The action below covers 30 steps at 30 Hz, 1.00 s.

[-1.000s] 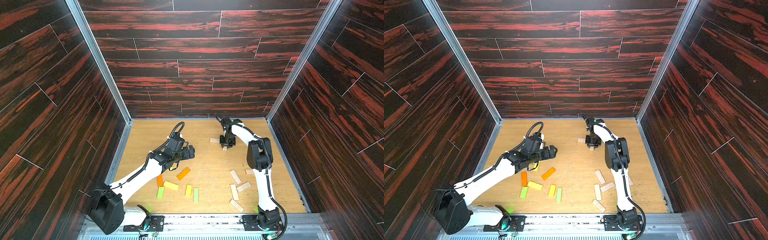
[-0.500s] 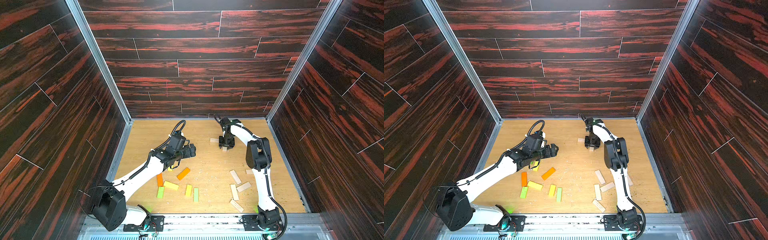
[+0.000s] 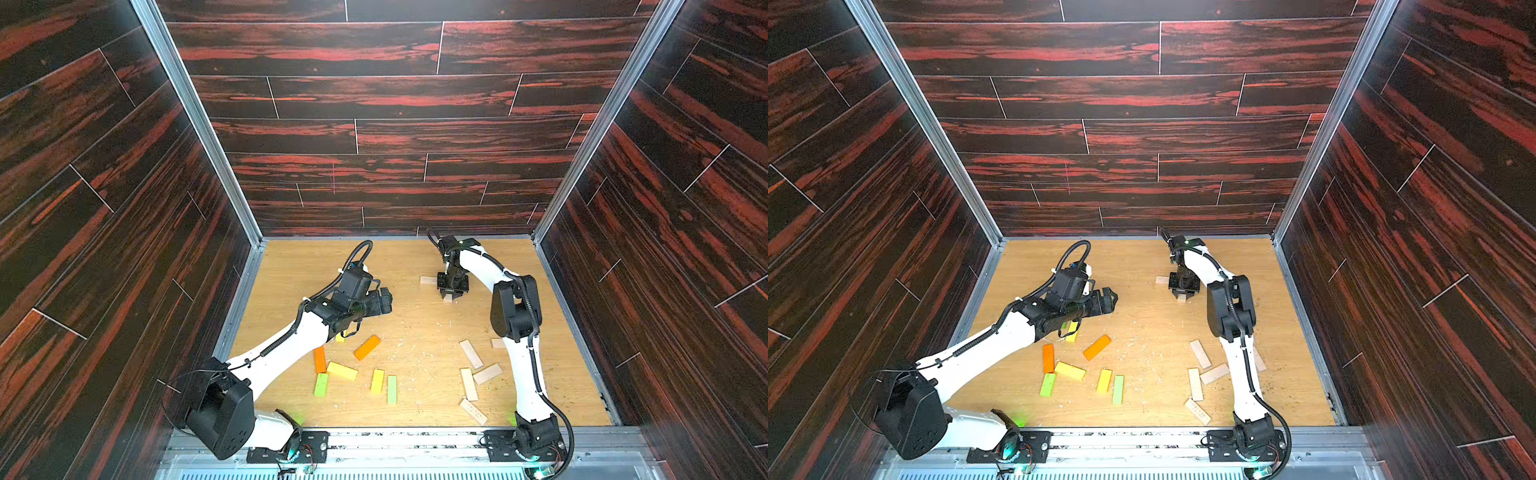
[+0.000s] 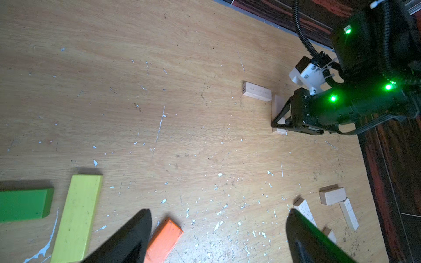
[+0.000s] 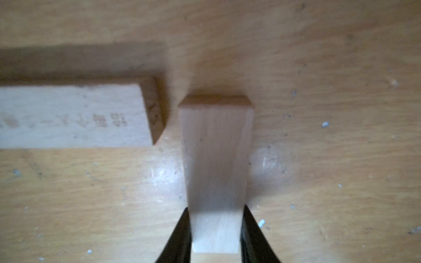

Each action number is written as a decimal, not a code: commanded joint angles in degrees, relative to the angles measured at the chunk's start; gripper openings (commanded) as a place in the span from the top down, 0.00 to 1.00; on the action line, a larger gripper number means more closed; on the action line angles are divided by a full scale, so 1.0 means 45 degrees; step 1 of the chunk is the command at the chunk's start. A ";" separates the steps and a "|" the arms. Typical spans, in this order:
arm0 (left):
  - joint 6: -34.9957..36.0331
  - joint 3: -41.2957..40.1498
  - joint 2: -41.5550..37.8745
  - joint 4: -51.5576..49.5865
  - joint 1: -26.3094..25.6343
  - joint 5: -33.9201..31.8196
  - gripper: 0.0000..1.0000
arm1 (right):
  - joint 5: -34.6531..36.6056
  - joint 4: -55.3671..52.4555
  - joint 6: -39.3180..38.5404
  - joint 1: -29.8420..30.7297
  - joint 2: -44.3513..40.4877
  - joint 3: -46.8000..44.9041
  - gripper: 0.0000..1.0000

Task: Assemble a giraffe with building blocks
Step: Assemble the building block at the center of the board.

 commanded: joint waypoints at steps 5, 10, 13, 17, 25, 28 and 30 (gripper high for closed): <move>0.0173 0.0306 -0.0018 -0.0212 0.0062 -0.0131 0.05 | 0.0026 -0.0612 -0.0032 0.0118 0.1239 0.0806 0.70; 0.0173 0.0307 -0.0012 -0.0212 0.0061 -0.0133 0.05 | 0.0006 -0.0788 -0.0100 0.0137 0.1464 0.1260 0.70; 0.0173 0.0307 0.0010 -0.0212 0.0076 -0.0128 0.05 | -0.0019 -0.0933 -0.0241 0.0157 0.1654 0.1589 0.69; 0.0193 0.0287 0.0019 -0.0212 0.0062 -0.0122 0.05 | 0.0098 -0.1227 -0.0463 0.0235 0.1921 0.1986 0.68; 0.0193 0.0249 -0.0012 -0.0212 0.0069 -0.0177 0.05 | 0.0221 -0.1365 -0.0540 0.0294 0.2002 0.2139 0.48; 0.0186 0.0249 0.0009 -0.0217 0.0073 -0.0152 0.05 | 0.0221 -0.1458 -0.0545 0.0333 0.2042 0.2339 0.42; 0.0181 0.0266 0.0005 -0.0213 0.0079 -0.0121 0.05 | 0.0220 -0.1538 -0.0548 0.0352 0.2082 0.2465 0.42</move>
